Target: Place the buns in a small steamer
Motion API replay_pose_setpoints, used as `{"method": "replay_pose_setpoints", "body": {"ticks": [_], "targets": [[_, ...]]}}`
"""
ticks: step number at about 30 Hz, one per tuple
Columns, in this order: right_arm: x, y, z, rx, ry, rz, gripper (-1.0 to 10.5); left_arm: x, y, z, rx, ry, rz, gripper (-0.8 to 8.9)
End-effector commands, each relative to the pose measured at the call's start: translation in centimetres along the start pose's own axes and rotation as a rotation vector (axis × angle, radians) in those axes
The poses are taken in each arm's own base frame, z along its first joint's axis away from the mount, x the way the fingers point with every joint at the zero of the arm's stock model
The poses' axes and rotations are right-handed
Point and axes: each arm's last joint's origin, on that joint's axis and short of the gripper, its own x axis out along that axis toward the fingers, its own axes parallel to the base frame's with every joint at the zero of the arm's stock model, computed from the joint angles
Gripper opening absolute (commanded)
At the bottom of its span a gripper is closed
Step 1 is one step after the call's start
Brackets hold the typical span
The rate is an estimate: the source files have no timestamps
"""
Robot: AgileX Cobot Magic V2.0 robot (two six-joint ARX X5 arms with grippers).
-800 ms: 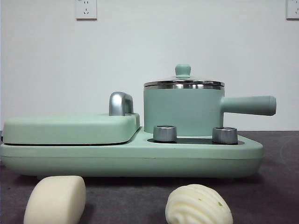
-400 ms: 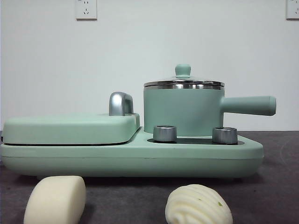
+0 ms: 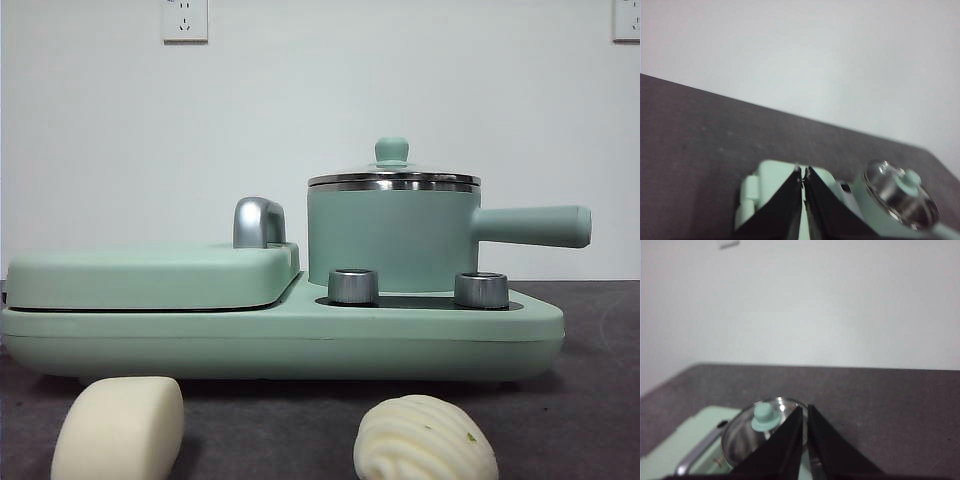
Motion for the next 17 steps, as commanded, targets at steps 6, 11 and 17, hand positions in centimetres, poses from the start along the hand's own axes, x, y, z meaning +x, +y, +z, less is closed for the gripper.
{"method": "replay_pose_setpoints", "body": {"ticks": [6, 11, 17], "targets": [[3.2, -0.1, 0.4, -0.103, 0.128, 0.103, 0.1, 2.7, -0.3, 1.7, 0.147, 0.157, -0.101, 0.1], [4.8, 0.9, -0.9, -0.2, 0.232, 0.188, 0.1, 4.4, -0.1, 1.5, 0.227, 0.259, -0.143, 0.1], [5.3, 2.3, -2.3, -0.34, 0.334, 0.249, 0.2, 5.6, -0.1, 1.1, 0.41, 0.344, -0.192, 0.1]]}}
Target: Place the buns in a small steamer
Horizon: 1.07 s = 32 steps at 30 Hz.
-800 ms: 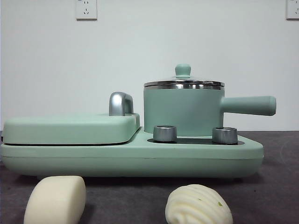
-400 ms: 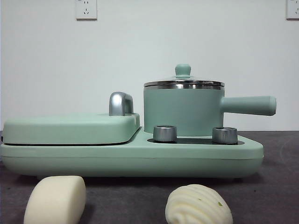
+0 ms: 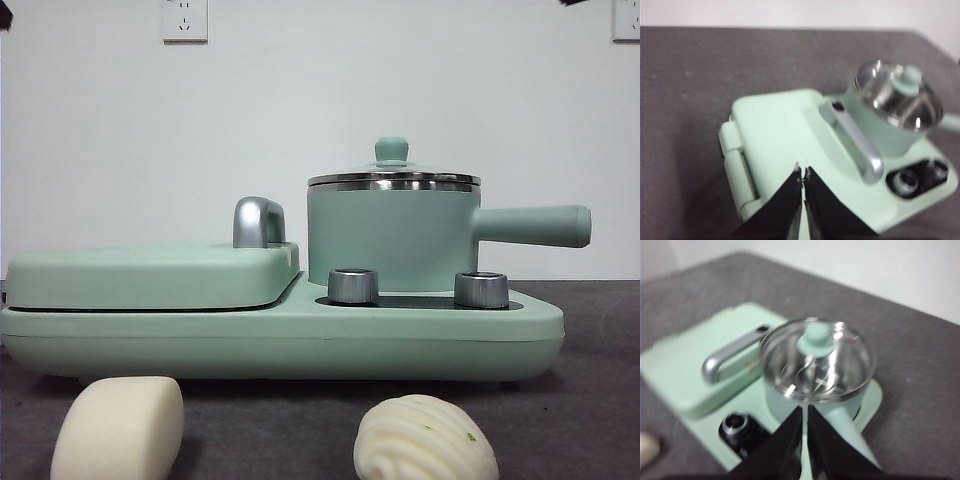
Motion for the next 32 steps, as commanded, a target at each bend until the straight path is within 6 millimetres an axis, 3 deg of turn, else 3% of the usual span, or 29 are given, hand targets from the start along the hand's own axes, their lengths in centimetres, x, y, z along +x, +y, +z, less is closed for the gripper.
{"method": "replay_pose_setpoints", "body": {"ticks": [1, 4, 9, 20, 27, 32], "targets": [[0.2, 0.4, 0.3, -0.104, 0.015, 0.004, 0.2, 0.0, -0.3, 0.9, 0.194, -0.016, -0.022, 0.1], [0.2, 0.5, 0.2, -0.105, 0.028, 0.001, 0.3, 0.2, -0.5, 0.9, 0.224, -0.015, -0.039, 0.3], [0.2, 0.5, 0.2, -0.104, 0.029, -0.014, 2.3, 0.4, -0.8, 0.9, 0.233, -0.013, -0.06, 1.98], [0.2, 0.5, 0.2, -0.044, 0.023, -0.016, 2.5, 1.3, -1.9, 1.6, 0.287, -0.062, -0.134, 1.96], [0.2, 0.4, 0.5, -0.043, 0.002, -0.019, 2.5, 4.2, -3.4, 2.6, 0.352, -0.121, -0.246, 1.95], [0.2, 0.4, 0.5, -0.045, -0.005, -0.02, 2.5, 7.5, -4.7, 2.7, 0.358, -0.122, -0.333, 1.91]]}}
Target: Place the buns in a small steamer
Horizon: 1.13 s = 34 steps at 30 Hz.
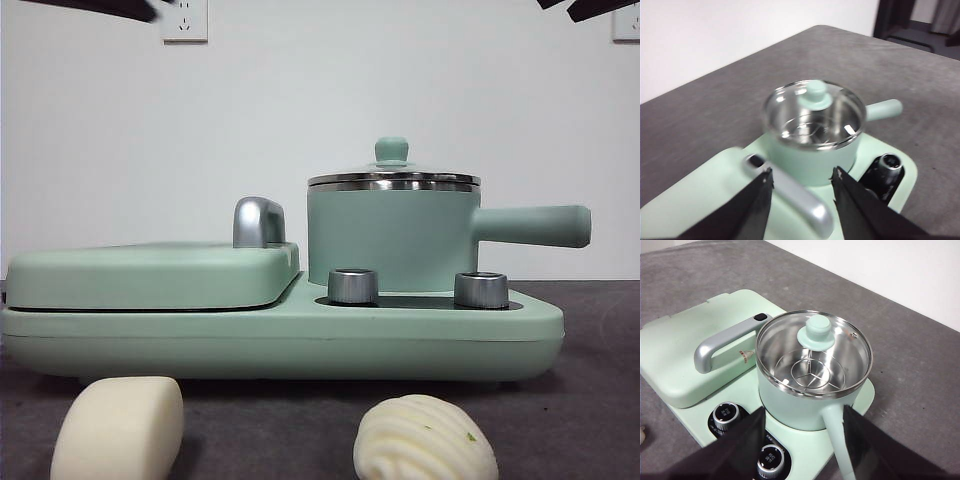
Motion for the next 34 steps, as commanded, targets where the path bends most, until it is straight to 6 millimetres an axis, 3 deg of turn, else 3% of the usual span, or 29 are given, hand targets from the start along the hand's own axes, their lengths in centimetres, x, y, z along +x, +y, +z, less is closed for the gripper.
{"method": "replay_pose_setpoints", "body": {"ticks": [1, 13, 26, 31, 34], "targets": [[-0.1, 0.0, 0.5, 0.011, -0.021, 0.0, 2.5, 1.9, 0.0, 0.6, 0.001, -0.027, -0.039, 1.86], [-0.1, 0.0, 0.5, 0.038, -0.02, -0.003, 2.5, 10.3, 0.1, 0.0, -0.037, -0.093, -0.122, 1.88], [-0.1, 0.0, 0.5, 0.037, -0.02, -0.003, 2.5, 17.7, 0.1, 1.5, 0.033, -0.057, -0.164, 1.97], [-0.1, 0.0, 0.5, 0.037, -0.02, -0.003, 2.5, 19.9, 0.4, 1.6, 0.049, -0.042, -0.143, 3.25], [-0.1, 0.0, 0.5, 0.037, -0.02, -0.003, 2.5, 20.7, 0.6, 1.5, 0.047, -0.035, -0.142, 3.18]]}}
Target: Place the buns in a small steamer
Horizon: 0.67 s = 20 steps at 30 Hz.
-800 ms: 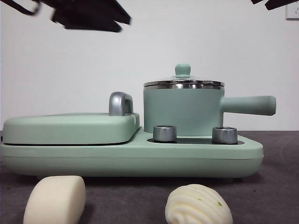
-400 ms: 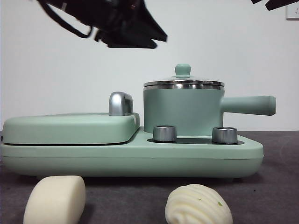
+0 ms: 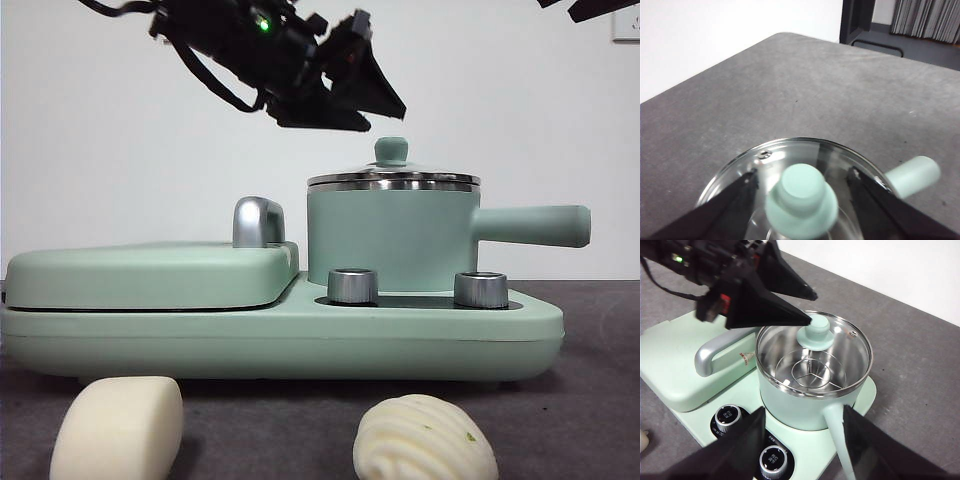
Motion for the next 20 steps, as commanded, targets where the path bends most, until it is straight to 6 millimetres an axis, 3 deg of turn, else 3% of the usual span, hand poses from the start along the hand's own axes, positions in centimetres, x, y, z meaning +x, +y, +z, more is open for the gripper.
{"method": "replay_pose_setpoints", "body": {"ticks": [1, 20], "targets": [[-0.1, 0.0, 0.5, 0.005, -0.019, 0.0, 2.5, 1.0, 0.1, 0.3, 0.023, -0.012, -0.006, 3.08], [-0.1, 0.0, 0.5, 0.005, -0.018, -0.004, 2.5, 3.0, -0.2, -1.8, 0.015, 0.033, -0.029, 2.65]]}}
